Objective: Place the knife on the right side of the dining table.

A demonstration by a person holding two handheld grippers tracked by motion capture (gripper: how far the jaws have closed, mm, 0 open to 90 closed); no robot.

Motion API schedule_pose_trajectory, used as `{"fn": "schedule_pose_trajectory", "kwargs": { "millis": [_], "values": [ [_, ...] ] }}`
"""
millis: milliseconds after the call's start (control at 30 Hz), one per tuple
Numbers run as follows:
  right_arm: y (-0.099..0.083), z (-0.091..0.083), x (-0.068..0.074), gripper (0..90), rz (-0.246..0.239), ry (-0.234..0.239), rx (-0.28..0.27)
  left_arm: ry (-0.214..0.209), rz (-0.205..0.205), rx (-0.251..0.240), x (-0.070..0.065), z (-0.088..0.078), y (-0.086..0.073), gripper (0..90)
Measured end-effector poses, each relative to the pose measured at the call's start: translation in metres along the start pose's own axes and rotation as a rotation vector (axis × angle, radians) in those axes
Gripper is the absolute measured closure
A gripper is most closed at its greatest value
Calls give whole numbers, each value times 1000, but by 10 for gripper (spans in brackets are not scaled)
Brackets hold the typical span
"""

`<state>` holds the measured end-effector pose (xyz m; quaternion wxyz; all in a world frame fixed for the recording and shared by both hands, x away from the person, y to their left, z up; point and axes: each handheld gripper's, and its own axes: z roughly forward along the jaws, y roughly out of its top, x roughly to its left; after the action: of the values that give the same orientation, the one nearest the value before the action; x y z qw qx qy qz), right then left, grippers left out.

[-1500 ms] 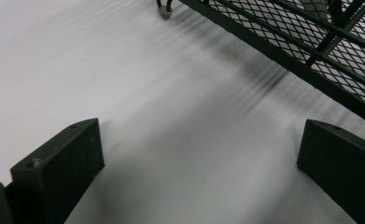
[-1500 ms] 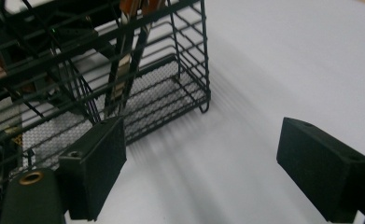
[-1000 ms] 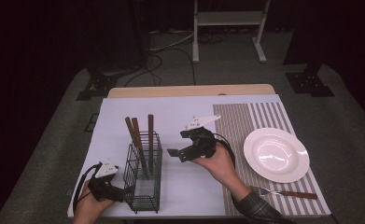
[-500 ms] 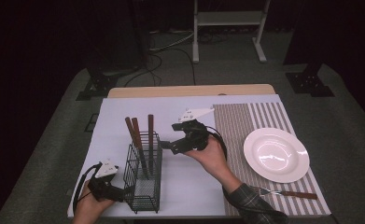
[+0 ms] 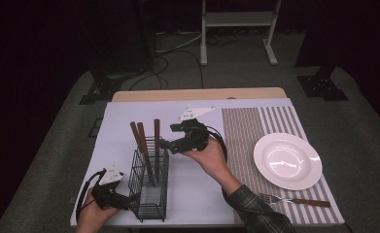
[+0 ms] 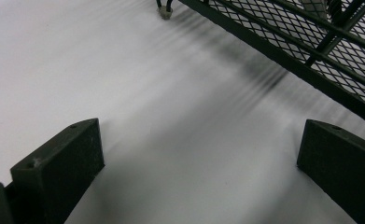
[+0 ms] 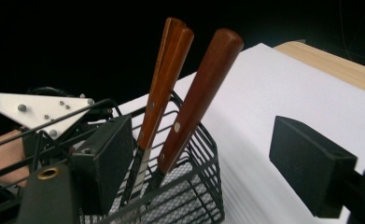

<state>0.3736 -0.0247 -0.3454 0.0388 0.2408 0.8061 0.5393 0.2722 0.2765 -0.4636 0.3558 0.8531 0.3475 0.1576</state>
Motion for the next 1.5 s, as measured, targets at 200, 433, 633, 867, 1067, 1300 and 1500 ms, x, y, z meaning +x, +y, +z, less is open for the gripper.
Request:
{"fn": "schedule_pose_trajectory", "kwargs": {
  "millis": [200, 433, 633, 867, 1067, 1300, 1500],
  "values": [
    [8, 10, 0, 226, 3, 15, -19, 1, 1, 0, 0, 0, 0, 0],
    [13, 20, -2, 274, 10, 27, -42, 0, 2, 2, 0, 0, 0, 0],
    [16, 25, -4, 327, 24, 36, -57, 0, 2, 3, 0, 0, 0, 0],
    [20, 30, -4, 420, 23, 40, -79, 0, 2, 3, 0, 0, 0, 0],
    [22, 31, -4, 506, 21, 37, -92, 0, 2, 3, 0, 0, 0, 0],
    [21, 31, -5, 619, 26, 36, -103, 0, 2, 3, 0, 0, 0, 0],
    [21, 25, 2, 680, 7, 54, -127, 0, 1, 3, 0, 0, 0, 0]
  ]
}}
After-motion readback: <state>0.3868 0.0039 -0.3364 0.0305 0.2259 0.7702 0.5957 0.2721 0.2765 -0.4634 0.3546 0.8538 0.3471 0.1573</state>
